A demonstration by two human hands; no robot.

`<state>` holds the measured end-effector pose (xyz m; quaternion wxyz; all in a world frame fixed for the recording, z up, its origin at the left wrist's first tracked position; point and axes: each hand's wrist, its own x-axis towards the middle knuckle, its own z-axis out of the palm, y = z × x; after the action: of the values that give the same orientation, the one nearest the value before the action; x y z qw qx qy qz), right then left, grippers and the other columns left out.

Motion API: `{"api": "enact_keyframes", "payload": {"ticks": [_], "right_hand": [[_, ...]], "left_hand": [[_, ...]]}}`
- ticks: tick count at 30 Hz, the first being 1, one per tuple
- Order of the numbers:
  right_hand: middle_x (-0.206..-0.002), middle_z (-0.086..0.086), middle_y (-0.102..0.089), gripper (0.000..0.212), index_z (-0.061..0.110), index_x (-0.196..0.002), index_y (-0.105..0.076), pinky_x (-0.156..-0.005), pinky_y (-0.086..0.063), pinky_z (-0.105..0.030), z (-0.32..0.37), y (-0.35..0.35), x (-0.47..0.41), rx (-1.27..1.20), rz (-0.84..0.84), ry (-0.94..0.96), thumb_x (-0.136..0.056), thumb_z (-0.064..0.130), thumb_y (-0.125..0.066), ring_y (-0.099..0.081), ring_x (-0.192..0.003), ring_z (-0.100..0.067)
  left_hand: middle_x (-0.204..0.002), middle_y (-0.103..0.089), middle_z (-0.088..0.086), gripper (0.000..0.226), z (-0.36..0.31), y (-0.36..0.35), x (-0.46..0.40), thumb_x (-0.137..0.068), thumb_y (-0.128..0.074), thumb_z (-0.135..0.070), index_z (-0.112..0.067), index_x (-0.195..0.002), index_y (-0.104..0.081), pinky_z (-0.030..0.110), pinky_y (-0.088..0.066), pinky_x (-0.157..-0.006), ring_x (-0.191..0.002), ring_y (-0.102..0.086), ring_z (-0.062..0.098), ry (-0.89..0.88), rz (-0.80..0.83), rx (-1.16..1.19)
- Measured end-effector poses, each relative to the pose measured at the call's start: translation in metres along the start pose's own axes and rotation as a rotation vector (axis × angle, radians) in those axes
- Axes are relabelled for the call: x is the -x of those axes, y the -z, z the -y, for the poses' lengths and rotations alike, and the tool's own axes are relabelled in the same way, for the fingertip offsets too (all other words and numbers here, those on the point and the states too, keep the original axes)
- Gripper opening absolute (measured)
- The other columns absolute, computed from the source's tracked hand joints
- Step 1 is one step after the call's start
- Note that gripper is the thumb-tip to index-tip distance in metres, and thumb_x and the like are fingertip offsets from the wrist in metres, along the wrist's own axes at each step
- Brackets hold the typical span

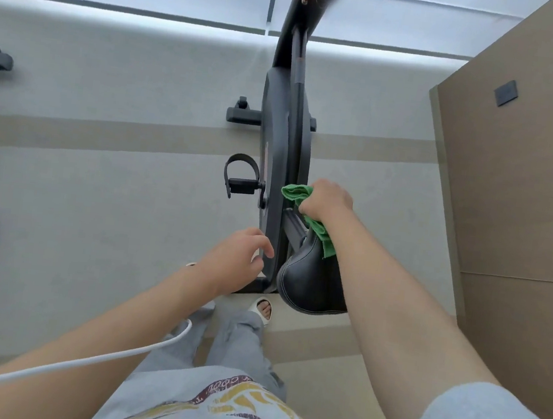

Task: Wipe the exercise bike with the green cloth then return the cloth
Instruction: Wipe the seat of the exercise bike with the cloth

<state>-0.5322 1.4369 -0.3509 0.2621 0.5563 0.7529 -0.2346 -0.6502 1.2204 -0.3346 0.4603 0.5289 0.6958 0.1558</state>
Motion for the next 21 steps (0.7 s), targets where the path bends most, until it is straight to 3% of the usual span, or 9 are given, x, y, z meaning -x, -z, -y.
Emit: {"api": "enact_keyframes", "payload": {"ticks": [2, 4, 6, 8, 10, 13, 17, 21], "right_hand": [[-0.103, -0.002, -0.063, 0.022, 0.029, -0.104, -0.071, -0.077, -0.05, -0.038, -0.007, -0.025, 0.021, -0.044, -0.217, 0.028, -0.083, 0.022, -0.065, -0.064, -0.1, -0.034], [-0.139, -0.009, -0.05, 0.049, 0.032, -0.136, -0.061, -0.089, -0.05, -0.047, -0.013, -0.054, 0.047, 0.032, -0.354, 0.039, -0.088, 0.026, -0.071, -0.053, -0.119, -0.038], [-0.16, -0.012, -0.028, 0.072, 0.035, -0.152, -0.045, -0.098, -0.049, -0.058, -0.015, -0.076, 0.068, 0.126, -0.411, 0.015, -0.087, 0.031, -0.075, -0.038, -0.139, -0.042], [-0.165, -0.013, -0.018, 0.08, 0.037, -0.157, -0.037, -0.101, -0.049, -0.062, -0.016, -0.084, 0.074, 0.144, -0.416, -0.022, -0.087, 0.035, -0.075, -0.03, -0.146, -0.043], [-0.161, -0.012, -0.021, 0.077, 0.037, -0.154, -0.04, -0.098, -0.051, -0.059, -0.015, -0.076, 0.065, 0.124, -0.397, -0.045, -0.086, 0.036, -0.076, -0.036, -0.139, -0.042], [-0.141, -0.011, -0.041, 0.056, 0.032, -0.139, -0.055, -0.082, -0.052, -0.045, -0.012, -0.056, 0.042, 0.059, -0.35, -0.043, -0.086, 0.029, -0.072, -0.051, -0.114, -0.036], [-0.101, -0.003, -0.057, 0.024, 0.028, -0.106, -0.07, -0.071, -0.043, -0.034, -0.007, -0.032, 0.019, 0.036, -0.27, -0.037, -0.082, 0.023, -0.066, -0.06, -0.09, -0.031], [-0.078, 0.005, -0.058, 0.009, 0.026, -0.081, -0.063, -0.073, -0.047, -0.03, -0.007, -0.005, 0.004, 0.021, -0.034, 0.001, -0.074, 0.022, -0.067, -0.068, -0.091, -0.031]], "left_hand": [[-0.126, -0.06, -0.006, 0.026, 0.0, -0.003, 0.001, -0.099, -0.052, -0.01, -0.022, -0.11, -0.072, 0.036, -0.05, -0.096, -0.109, -0.061, 0.018, 0.007, 0.01, 0.002], [-0.127, -0.059, -0.007, 0.029, -0.001, -0.006, -0.001, -0.098, -0.051, -0.007, -0.022, -0.11, -0.072, 0.031, -0.047, -0.09, -0.107, -0.06, 0.016, 0.005, 0.024, -0.011], [-0.127, -0.059, -0.008, 0.032, -0.004, -0.008, -0.004, -0.096, -0.05, -0.003, -0.023, -0.109, -0.072, 0.024, -0.041, -0.083, -0.099, -0.057, 0.012, -0.015, 0.043, -0.005], [-0.126, -0.059, -0.008, 0.032, -0.009, -0.008, -0.007, -0.095, -0.051, -0.002, -0.023, -0.107, -0.072, 0.022, -0.04, -0.082, -0.094, -0.055, 0.01, -0.041, 0.048, 0.009], [-0.124, -0.059, -0.008, 0.031, -0.01, -0.005, -0.012, -0.095, -0.051, -0.003, -0.022, -0.107, -0.072, 0.022, -0.043, -0.083, -0.095, -0.054, 0.009, -0.062, 0.033, 0.011], [-0.123, -0.059, -0.008, 0.03, -0.007, 0.001, -0.013, -0.096, -0.051, -0.003, -0.022, -0.108, -0.072, 0.01, -0.035, -0.075, -0.092, -0.053, 0.008, -0.055, 0.019, 0.009], [-0.125, -0.061, -0.006, 0.029, 0.001, 0.01, -0.008, -0.098, -0.052, -0.005, -0.021, -0.109, -0.072, 0.022, -0.04, -0.084, -0.089, -0.056, 0.011, -0.014, 0.005, 0.011], [-0.127, -0.061, -0.005, 0.029, -0.003, 0.008, -0.001, -0.099, -0.051, -0.006, -0.02, -0.112, -0.072, 0.03, -0.046, -0.091, -0.105, -0.063, 0.02, 0.016, 0.018, -0.023]]}}
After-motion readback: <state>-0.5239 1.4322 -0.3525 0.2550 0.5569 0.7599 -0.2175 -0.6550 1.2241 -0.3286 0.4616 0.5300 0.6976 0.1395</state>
